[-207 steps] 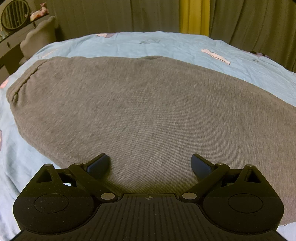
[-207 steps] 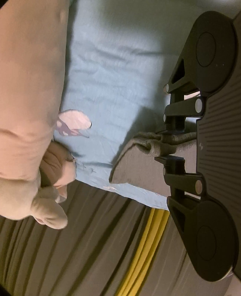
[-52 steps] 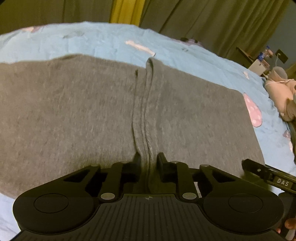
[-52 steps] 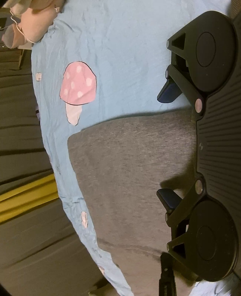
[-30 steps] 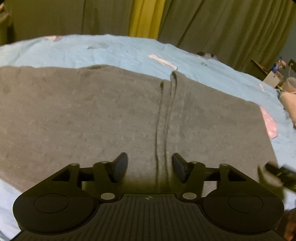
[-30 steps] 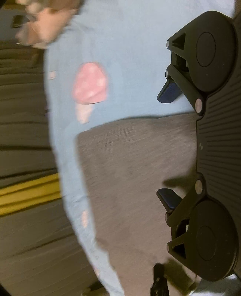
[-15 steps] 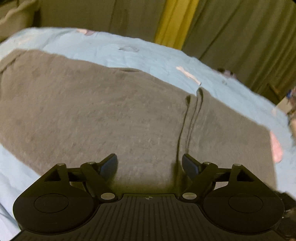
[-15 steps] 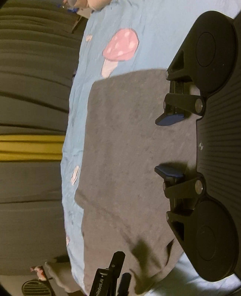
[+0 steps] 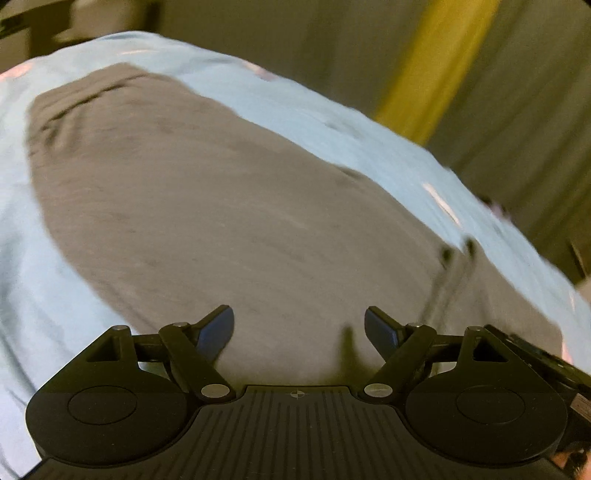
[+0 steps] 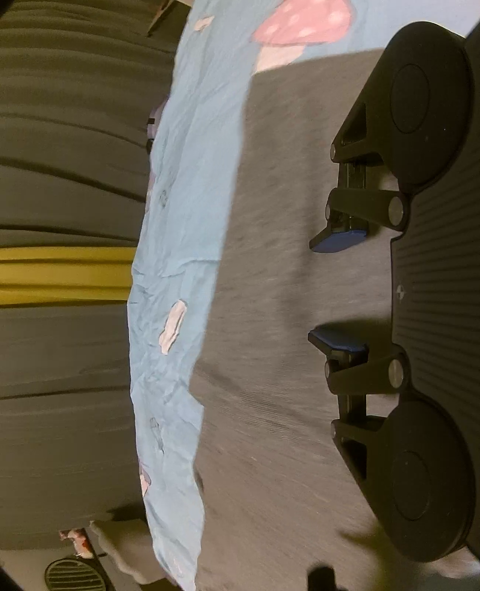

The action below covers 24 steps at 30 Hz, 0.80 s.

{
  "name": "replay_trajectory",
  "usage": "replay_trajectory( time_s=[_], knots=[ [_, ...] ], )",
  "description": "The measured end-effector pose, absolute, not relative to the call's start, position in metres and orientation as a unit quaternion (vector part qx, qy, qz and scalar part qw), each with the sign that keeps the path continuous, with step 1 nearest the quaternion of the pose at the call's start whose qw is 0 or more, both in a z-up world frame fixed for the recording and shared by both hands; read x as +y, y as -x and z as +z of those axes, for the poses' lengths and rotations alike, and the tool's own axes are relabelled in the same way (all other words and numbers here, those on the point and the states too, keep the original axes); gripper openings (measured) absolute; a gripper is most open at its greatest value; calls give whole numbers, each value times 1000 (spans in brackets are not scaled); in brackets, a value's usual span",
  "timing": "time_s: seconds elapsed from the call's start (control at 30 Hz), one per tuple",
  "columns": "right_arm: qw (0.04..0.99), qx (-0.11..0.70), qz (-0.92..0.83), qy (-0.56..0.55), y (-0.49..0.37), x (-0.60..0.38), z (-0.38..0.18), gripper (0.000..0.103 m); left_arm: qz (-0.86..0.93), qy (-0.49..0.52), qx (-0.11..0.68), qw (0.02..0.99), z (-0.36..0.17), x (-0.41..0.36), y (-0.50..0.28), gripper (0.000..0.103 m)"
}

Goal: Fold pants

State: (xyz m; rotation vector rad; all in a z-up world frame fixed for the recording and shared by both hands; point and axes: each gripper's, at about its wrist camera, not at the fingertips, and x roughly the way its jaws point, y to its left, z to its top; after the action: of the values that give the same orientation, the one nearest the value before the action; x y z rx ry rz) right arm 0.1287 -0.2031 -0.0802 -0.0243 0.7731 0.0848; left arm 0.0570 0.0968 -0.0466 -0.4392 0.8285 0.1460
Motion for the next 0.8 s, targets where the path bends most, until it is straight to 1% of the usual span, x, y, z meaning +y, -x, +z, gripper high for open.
replay_trajectory(
  time_s=[0.07,0.23,0.33,0.37,0.43,0.5,0.57,0.63,0.7,0.8],
  knots=[
    [928,370,42,27,-143,-189,-80,47,84,226,388,890,-47,106,-56,87],
    [934,357,27,12,-167,-177,-78,50,89,251,372,889,-47,115,-55,89],
    [934,355,26,16,-168,-175,-81,50,101,259,350,895,-42,119,-48,91],
    [935,354,27,18,-165,-175,-80,50,108,264,341,896,-39,124,-46,95],
    [933,357,39,9,-154,-178,-78,51,118,280,329,894,-36,138,-41,95],
    [931,361,50,-6,-140,-183,-80,55,128,296,318,892,-32,161,-35,96],
    [930,360,69,-1,-117,-187,-85,68,150,300,308,890,-29,188,-30,96],
    [933,349,83,4,-93,-191,-89,74,175,308,309,883,-31,217,-26,96],
    [938,338,78,3,-71,-195,-89,76,204,319,308,873,-34,247,-22,96],
    [937,341,74,-3,-63,-196,-90,82,232,318,301,868,-37,278,-20,96]
  ],
)
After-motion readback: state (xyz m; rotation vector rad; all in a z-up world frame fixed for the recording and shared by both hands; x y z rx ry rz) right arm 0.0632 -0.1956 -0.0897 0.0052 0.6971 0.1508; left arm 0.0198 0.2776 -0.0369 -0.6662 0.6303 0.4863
